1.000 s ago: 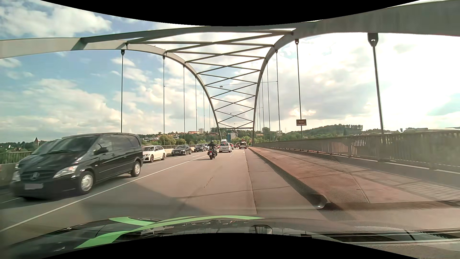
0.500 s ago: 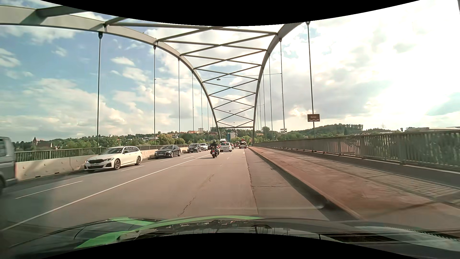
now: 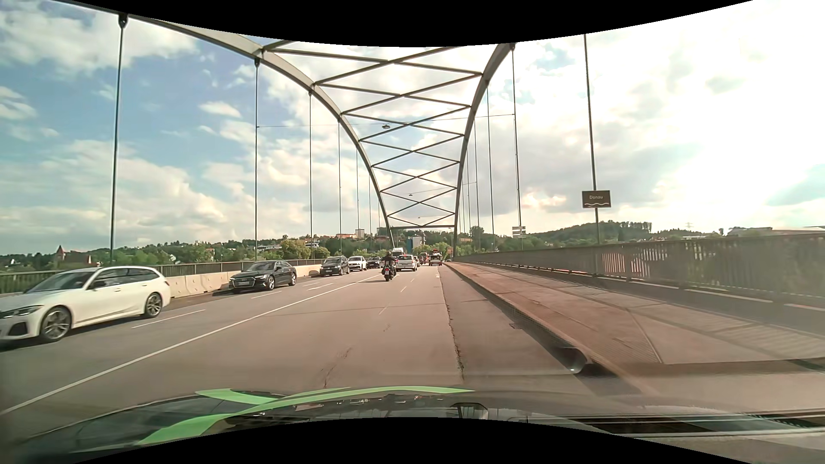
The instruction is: Follow the waypoints while adhering to traffic rules and regulations
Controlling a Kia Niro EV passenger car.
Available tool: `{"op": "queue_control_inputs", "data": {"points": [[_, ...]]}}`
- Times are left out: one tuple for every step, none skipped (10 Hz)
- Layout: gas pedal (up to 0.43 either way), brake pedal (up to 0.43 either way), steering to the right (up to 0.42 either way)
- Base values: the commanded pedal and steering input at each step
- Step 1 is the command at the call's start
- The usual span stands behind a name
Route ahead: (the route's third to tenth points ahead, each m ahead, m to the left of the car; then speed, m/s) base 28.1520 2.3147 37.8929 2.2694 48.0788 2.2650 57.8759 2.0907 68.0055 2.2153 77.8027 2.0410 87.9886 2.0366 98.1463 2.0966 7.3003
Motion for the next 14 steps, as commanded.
{"op": "queue_control_inputs", "data": {"points": [[0.138,0.000,0.000],[0.138,0.000,0.001],[0.138,0.000,0.001],[0.138,0.000,0.001],[0.150,0.000,0.001],[0.079,0.000,0.001],[0.028,0.000,0.001],[0.028,0.000,0.001],[0.028,0.000,0.001],[0.028,0.000,0.001],[0.028,0.000,0.001],[0.039,0.000,0.001],[0.047,0.000,0.000],[0.059,0.000,-0.001]]}}
